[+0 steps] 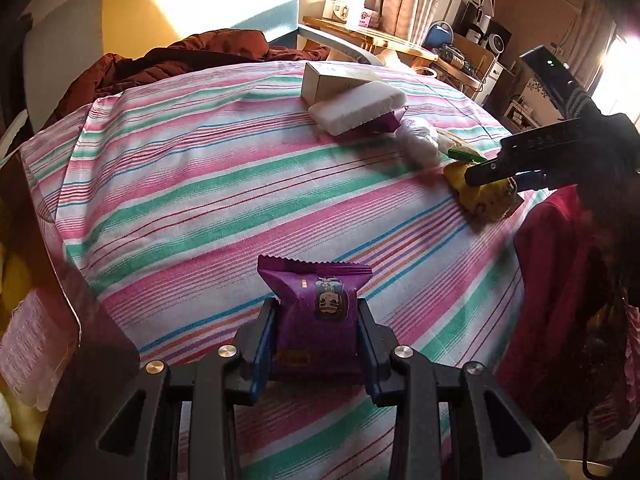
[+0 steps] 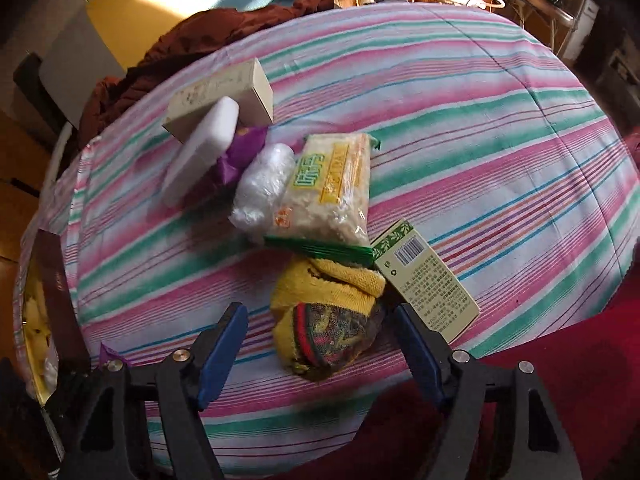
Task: Organize objects
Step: 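Grasp the yellow knit sock with the right tool and lift it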
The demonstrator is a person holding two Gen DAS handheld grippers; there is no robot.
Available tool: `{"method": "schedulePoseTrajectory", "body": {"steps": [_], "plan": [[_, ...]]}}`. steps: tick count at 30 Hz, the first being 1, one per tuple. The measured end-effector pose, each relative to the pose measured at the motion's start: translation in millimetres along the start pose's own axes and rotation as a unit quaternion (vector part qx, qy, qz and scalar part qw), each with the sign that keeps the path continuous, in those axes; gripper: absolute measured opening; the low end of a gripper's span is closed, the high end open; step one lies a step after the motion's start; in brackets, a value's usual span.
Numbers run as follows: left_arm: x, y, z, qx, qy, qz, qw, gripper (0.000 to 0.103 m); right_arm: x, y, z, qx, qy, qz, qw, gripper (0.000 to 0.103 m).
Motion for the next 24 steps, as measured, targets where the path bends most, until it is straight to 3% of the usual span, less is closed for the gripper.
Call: {"method": "schedulePoseTrajectory", "body": {"steps": [2, 3, 6, 15, 24], "plan": [[4, 1, -3, 0.003, -0.001, -0.003, 1.0, 0.036, -3, 3, 9, 0.033, 0.006, -0.021, 0.999, 0.06], [6, 1, -6, 0.005, -0.002, -0.004, 1.0, 0.036, -2, 4, 15, 0.054, 0.015, -0.035, 0.998, 0.048], [12, 3, -11, 0.007, -0.004, -0.006, 0.9999, 0.036, 0, 8, 17, 0.067, 0.015, -0.05, 0.996, 0.045], [22, 3, -28, 0.008, -0.019, -0.005, 0.9998, 0.036, 43, 49, -1, -0.023, 0.008, -0.081, 0.996, 0.043], [22, 29, -83, -0.006, -0.069, -0.041, 0.9967, 0.036, 65, 121, -23, -0.12, -0.033, -0.127, 0.984, 0.043]]}}
Point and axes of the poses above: each gripper's, at about its wrist camera, not at the fingertips, and z roughly the way its jaws point, y to its left, x to its underside, the point moved 8 cm from there along z, roughly the way its jaws point, and after that the axes turned 5 degrees about z, right-handed, at the moved point
